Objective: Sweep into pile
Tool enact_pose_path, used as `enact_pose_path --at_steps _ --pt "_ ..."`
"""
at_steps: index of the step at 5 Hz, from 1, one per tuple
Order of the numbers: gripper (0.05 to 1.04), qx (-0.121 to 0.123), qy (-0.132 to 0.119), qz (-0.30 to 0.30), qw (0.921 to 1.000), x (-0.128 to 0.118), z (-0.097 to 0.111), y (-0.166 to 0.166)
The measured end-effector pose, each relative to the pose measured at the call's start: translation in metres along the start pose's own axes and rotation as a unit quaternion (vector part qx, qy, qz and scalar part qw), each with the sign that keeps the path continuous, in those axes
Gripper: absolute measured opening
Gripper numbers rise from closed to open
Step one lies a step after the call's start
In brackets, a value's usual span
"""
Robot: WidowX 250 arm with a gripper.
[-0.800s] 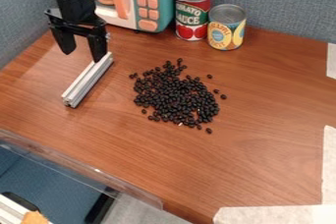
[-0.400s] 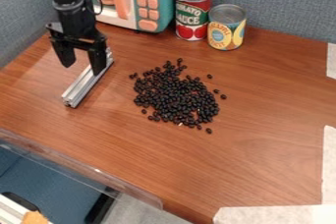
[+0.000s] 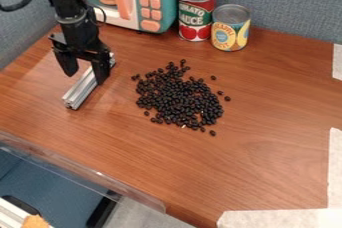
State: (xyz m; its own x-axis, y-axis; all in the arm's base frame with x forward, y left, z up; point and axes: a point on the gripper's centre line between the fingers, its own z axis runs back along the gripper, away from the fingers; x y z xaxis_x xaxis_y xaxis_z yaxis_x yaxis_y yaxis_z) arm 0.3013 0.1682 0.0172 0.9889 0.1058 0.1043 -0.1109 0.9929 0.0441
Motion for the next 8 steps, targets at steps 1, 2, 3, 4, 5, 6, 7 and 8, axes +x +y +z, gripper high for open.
enact_pose_path --at_steps 1,2,3,4,5,6,7,8 --pt "1.000 -0.003 -0.012 0.001 0.9999 0.003 -0.001 -0.001" --pt "1.000 -0.001 -0.001 0.005 1.0000 0.002 -0.010 -0.003" --pt "1.000 0.003 0.000 0.007 1.0000 0.007 -0.012 0.000" --pt "0.946 0.003 0.007 0.006 1.0000 0.010 -0.016 0.002" --pt "0.651 0.004 0.013 0.004 0.9999 0.010 -0.017 0.003" --pt "0.381 0.005 0.018 0.003 0.9998 0.010 -0.017 0.001" --pt "0.369 0.002 0.020 0.006 0.9998 0.010 -0.017 -0.002" --pt "0.369 0.010 0.026 0.011 0.9996 0.015 -0.015 0.005"
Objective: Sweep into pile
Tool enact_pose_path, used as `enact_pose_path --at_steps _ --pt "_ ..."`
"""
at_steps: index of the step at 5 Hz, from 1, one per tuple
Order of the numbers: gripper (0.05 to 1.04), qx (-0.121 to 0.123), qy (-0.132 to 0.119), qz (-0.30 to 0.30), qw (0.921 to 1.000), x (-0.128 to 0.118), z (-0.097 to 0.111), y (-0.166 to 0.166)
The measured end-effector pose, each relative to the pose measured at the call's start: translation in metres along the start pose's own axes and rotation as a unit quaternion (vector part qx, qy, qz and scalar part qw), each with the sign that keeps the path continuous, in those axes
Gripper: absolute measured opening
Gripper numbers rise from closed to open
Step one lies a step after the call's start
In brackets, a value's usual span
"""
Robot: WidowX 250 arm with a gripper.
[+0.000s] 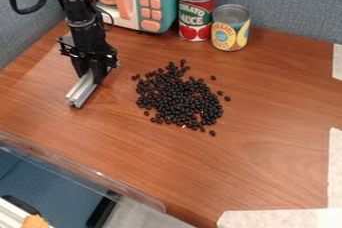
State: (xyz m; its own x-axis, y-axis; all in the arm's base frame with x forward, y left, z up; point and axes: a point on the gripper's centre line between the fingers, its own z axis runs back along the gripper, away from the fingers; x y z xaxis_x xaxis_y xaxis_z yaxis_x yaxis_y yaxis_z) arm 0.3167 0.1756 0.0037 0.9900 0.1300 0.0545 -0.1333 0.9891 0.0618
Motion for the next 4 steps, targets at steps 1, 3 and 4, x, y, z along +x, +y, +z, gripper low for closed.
enact_pose_path --at_steps 1,3,4 --pt "0.369 0.006 -0.007 0.000 1.0000 0.008 0.002 0.015" --pt "0.369 0.025 -0.017 -0.079 0.9964 0.028 -0.003 0.020" --pt "0.369 0.025 -0.022 -0.100 0.9944 0.039 -0.005 0.009"
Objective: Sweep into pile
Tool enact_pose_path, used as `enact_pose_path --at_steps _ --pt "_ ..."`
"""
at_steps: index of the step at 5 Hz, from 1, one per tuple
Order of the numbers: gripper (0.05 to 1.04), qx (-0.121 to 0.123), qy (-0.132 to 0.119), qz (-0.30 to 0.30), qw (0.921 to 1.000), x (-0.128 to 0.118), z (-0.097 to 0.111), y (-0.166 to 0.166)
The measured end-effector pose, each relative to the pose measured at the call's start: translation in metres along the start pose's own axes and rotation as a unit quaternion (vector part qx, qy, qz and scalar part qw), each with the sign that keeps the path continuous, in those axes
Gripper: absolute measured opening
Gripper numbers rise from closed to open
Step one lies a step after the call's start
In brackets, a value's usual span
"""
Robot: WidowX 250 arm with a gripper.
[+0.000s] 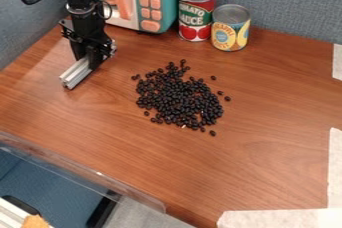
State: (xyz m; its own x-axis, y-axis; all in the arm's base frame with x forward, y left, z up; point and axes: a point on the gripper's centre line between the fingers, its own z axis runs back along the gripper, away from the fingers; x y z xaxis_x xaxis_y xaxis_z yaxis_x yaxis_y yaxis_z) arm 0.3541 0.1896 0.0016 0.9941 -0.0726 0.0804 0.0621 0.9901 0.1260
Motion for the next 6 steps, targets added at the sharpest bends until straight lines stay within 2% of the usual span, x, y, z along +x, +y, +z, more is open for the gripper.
enact_pose_path --at_steps 2,3,5,6 --pt "0.369 -0.008 -0.010 -0.031 0.9994 0.026 0.003 -0.038" --pt "0.369 -0.031 -0.019 -0.052 0.9980 0.037 0.005 -0.068" --pt "0.369 -0.058 -0.020 -0.098 0.9933 0.047 0.010 -0.118" --pt "0.369 -0.056 -0.024 -0.122 0.9906 0.047 0.013 -0.139"
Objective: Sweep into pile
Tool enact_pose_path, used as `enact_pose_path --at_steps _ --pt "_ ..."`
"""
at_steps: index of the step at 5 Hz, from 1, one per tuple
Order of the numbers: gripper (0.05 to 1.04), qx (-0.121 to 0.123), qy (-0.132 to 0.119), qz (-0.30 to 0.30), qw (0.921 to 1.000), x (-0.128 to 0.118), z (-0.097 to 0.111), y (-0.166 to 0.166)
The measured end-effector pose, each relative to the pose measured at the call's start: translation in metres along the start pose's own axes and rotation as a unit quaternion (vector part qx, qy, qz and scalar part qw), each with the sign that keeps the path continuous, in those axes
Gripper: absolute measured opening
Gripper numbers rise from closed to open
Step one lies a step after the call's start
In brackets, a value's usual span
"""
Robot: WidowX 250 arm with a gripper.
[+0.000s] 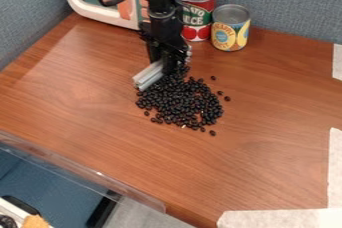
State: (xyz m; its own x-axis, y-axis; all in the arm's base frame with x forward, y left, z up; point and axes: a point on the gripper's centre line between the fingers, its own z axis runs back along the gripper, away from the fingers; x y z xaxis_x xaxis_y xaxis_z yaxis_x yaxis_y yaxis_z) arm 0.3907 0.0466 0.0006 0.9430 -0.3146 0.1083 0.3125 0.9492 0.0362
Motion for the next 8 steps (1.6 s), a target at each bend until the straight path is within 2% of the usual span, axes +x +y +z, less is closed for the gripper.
enact_pose_path --at_steps 2,4,5,6,7,8 --pt "0.369 -0.003 0.002 -0.043 0.9991 0.002 0.003 -0.037" --pt "0.369 0.001 -0.003 -0.063 0.9980 0.003 0.008 -0.046" --pt "0.369 0.004 -0.008 -0.043 0.9991 0.006 0.015 -0.030" --pt "0.369 0.008 -0.024 -0.011 0.9996 0.002 0.037 -0.003" --pt "0.369 -0.001 -0.047 0.032 0.9984 -0.014 0.055 0.025" --pt "0.369 -0.026 -0.033 0.092 0.9949 -0.054 0.045 0.052"
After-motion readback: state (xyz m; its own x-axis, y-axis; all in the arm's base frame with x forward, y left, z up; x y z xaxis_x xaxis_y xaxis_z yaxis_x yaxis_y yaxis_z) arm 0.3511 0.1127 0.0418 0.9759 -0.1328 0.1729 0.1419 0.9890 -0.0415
